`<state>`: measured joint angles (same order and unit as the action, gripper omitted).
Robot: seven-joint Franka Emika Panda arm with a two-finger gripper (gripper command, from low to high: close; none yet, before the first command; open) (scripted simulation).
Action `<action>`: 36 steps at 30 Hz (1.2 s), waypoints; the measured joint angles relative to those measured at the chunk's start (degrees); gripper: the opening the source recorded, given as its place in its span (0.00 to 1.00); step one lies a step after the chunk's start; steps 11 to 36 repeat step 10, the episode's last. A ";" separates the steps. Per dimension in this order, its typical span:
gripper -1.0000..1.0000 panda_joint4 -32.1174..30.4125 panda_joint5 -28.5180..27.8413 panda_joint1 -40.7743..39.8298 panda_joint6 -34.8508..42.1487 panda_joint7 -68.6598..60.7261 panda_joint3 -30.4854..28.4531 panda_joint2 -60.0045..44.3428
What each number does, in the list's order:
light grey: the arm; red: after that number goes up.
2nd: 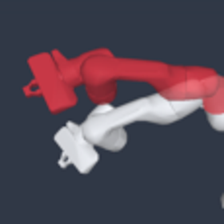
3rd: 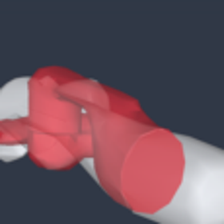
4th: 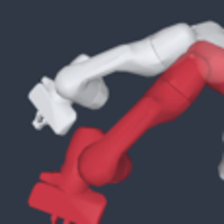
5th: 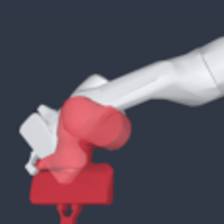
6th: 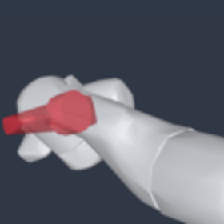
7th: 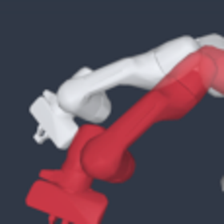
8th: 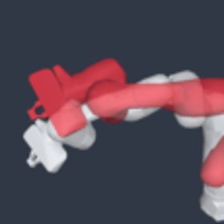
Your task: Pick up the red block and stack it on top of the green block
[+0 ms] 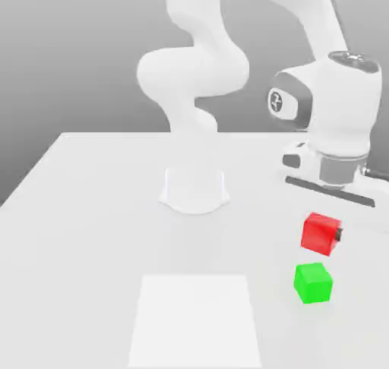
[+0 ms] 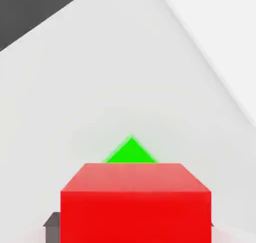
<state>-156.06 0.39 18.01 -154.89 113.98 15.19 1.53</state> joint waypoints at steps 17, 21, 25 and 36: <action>1.00 0.27 -7.13 0.43 -8.72 5.26 -1.75 -9.52; 1.00 0.27 -7.13 0.43 -8.72 5.26 -1.75 -9.52; 1.00 0.27 -7.13 0.43 -8.72 5.26 -1.75 -9.52; 1.00 0.27 -7.13 0.43 -8.72 5.26 -1.75 -9.52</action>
